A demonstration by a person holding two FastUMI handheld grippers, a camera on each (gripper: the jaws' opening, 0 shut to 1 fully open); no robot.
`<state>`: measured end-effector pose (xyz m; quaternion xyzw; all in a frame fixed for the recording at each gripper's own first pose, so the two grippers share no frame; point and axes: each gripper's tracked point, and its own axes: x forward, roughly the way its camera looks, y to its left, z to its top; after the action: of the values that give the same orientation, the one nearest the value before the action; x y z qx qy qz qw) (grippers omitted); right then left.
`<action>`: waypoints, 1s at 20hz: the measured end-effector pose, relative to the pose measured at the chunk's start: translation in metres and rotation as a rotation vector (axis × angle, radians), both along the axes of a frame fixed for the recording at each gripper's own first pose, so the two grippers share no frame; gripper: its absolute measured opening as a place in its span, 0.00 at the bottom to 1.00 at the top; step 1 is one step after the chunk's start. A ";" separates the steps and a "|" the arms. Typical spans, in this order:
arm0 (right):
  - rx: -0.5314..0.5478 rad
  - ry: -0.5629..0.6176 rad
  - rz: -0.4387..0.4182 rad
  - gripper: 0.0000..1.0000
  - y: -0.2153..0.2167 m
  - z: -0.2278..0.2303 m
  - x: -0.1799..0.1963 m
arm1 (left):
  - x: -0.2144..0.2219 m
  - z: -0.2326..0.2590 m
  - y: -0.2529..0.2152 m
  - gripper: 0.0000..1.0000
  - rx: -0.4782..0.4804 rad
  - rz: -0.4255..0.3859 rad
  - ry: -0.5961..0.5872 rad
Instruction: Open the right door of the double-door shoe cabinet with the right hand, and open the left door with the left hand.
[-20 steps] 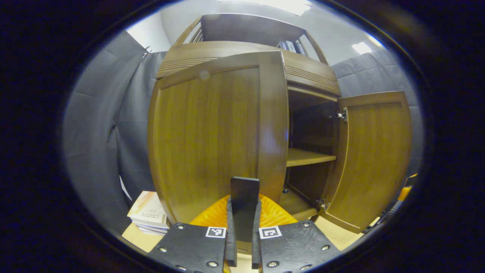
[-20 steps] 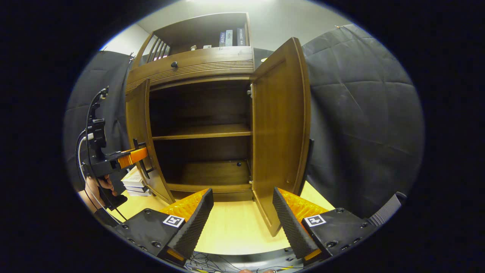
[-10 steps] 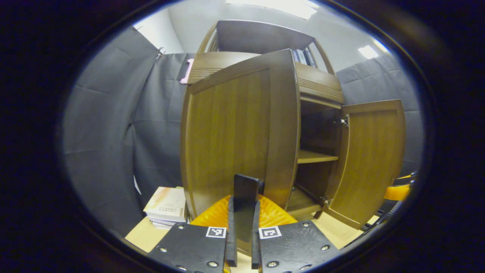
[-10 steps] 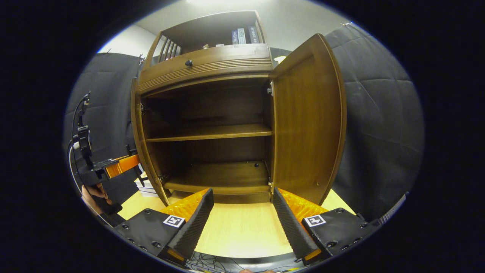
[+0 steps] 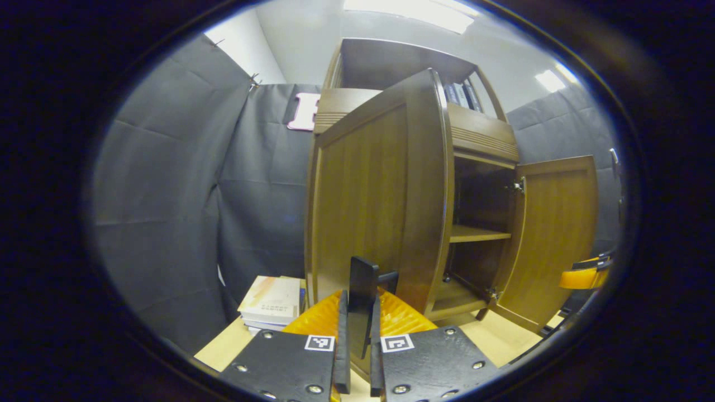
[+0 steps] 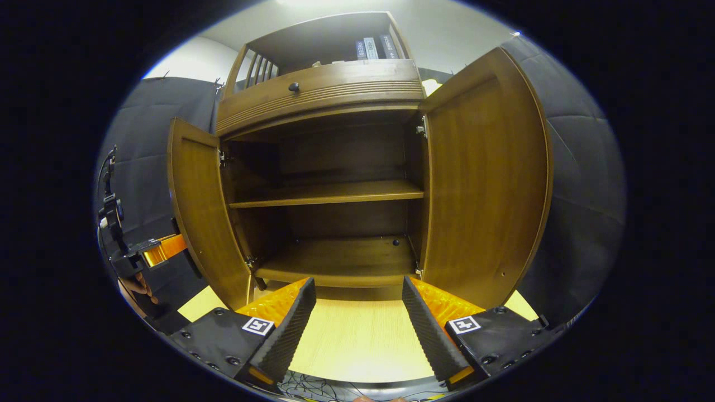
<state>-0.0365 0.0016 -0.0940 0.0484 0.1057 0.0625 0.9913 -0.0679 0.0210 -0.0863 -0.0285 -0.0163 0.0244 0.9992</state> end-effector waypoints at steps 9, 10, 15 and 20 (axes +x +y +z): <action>-0.019 0.023 0.037 0.93 0.019 -0.006 0.007 | -0.021 0.009 0.094 0.15 -0.015 -0.045 -0.061; -0.025 0.019 0.039 0.93 0.021 -0.004 0.008 | -0.025 0.005 0.107 0.15 -0.009 -0.051 -0.057; -0.064 -0.008 0.042 0.93 0.023 0.005 0.018 | -0.030 0.002 0.147 0.14 -0.025 -0.097 -0.036; -0.073 -0.037 0.032 0.93 0.020 0.013 0.021 | -0.038 0.005 0.146 0.15 0.014 -0.058 -0.031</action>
<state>-0.0151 0.0215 -0.0805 0.0095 0.0904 0.0753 0.9930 -0.1064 0.1668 -0.0813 -0.0222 -0.0312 -0.0054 0.9993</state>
